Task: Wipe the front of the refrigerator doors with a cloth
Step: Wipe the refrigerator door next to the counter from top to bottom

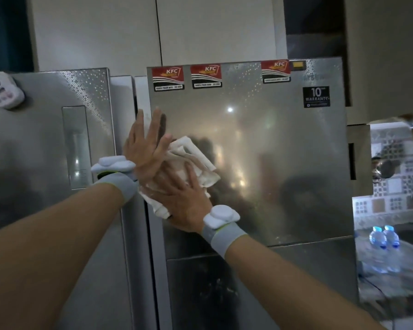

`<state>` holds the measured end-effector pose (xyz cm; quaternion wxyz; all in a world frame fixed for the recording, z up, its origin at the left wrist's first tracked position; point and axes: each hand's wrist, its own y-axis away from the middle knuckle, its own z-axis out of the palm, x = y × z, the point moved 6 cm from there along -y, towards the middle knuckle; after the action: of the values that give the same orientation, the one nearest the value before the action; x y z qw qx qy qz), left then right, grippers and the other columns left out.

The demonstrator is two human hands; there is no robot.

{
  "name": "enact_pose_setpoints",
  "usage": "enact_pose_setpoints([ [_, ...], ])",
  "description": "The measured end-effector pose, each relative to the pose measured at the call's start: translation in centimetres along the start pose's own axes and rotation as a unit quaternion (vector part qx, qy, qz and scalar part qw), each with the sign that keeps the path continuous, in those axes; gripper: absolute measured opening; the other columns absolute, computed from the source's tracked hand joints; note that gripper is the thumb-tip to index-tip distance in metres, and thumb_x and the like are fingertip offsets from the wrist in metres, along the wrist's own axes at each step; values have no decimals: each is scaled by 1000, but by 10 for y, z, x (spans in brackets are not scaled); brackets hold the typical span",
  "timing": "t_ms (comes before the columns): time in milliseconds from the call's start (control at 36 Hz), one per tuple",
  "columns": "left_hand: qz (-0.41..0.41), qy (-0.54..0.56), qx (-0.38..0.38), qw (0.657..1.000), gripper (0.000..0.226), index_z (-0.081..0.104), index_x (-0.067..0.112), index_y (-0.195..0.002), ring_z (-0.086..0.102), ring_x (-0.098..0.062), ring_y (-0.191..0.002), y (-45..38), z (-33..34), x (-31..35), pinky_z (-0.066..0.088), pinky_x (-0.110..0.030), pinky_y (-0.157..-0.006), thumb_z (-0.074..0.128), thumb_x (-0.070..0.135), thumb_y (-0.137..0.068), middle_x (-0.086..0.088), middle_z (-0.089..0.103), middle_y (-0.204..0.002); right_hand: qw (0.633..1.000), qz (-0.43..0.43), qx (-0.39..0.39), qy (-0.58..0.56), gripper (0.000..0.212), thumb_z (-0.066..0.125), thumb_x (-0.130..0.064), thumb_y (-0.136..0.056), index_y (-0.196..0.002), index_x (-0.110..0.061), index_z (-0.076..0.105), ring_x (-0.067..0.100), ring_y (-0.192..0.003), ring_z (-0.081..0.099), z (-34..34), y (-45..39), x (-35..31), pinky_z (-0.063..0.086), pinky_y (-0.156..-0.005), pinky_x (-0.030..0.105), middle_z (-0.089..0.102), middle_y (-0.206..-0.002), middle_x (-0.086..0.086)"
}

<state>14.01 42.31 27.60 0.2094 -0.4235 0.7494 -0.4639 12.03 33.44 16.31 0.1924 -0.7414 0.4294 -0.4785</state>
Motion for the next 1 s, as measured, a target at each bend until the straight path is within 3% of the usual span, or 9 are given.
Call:
enact_pose_setpoints([
  [111, 11, 12, 4, 1000, 67, -9, 48, -147, 0, -30, -149, 9, -2, 9, 8, -47, -118, 14, 67, -87, -6, -10, -162, 998, 38, 29, 27, 81, 58, -48, -82, -149, -44, 13, 27, -148, -12, -11, 14, 29, -4, -104, 76, -2, -163, 0],
  [278, -12, -16, -27, 999, 64, -9, 49, -147, -3, -35, -148, 30, 11, 12, 9, -52, -116, 28, 58, -95, -5, -21, -160, 955, 293, 41, -20, 67, 32, -68, -88, -146, -50, 3, 36, -147, -10, -12, 81, 128, 0, -103, 77, -1, -163, 1],
  [472, -26, -11, -61, 998, 65, -10, 50, -146, -5, -33, -148, 49, 36, 13, 8, -53, -117, 29, 58, -95, -4, -25, -158, 734, 648, 84, -182, 75, 21, -69, -90, -148, -36, -13, 34, -146, -15, 7, 199, 216, -2, -110, 70, -20, -160, -6],
  [528, -32, -4, -68, 997, 65, -11, 51, -145, -6, -33, -148, 50, 38, 16, 7, -53, -117, 29, 58, -95, -5, -26, -158, 708, 676, 90, -180, 77, 20, -67, -91, -148, -33, -19, 32, -146, -17, 8, 203, 210, -3, -109, 70, -21, -159, -7],
  [639, -50, 15, -61, 997, 64, -10, 51, -146, -5, -35, -148, 52, 39, 23, 7, -53, -117, 28, 56, -95, -5, -27, -158, 790, 595, 80, -121, 76, 19, -64, -91, -139, -38, -35, 40, -146, -5, 17, 173, 156, -1, -106, 73, -1, -162, 9],
  [722, -61, 20, -54, 996, 62, -9, 51, -146, -4, -35, -148, 54, 40, 23, 7, -52, -117, 27, 57, -95, -5, -26, -158, 893, 435, 31, -113, 66, 18, -65, -91, -150, -41, 0, 44, -146, -3, 28, 129, 80, -2, -104, 76, 6, -162, 11],
  [806, -79, 21, -20, 996, 61, -2, 51, -147, -1, -32, -148, 61, 46, 25, 8, -50, -118, 27, 59, -94, -6, -19, -160, 974, 212, 2, -77, 76, 50, -59, -85, -149, -45, 12, 42, -146, -7, 32, 93, -6, -3, -103, 78, 3, -162, 4],
  [889, -95, -11, 57, 994, 61, 7, 51, -147, 9, -31, -148, 66, 51, 24, 16, -50, -117, 24, 63, -90, -7, -4, -162, 996, 58, -33, -51, 74, 51, -60, -86, -148, -46, 13, 34, -147, -10, 43, 81, -45, -10, -104, 76, 1, -162, -3],
  [1000, -99, -35, 72, 992, 61, 7, 52, -146, 8, -32, -148, 66, 57, 25, 14, -53, -115, 26, 65, -90, -9, 0, -162, 997, 32, -51, -43, 68, 51, -56, -88, -147, -47, 19, 30, -148, -10, 43, 97, -13, -2, -105, 77, 4, -162, -5],
])
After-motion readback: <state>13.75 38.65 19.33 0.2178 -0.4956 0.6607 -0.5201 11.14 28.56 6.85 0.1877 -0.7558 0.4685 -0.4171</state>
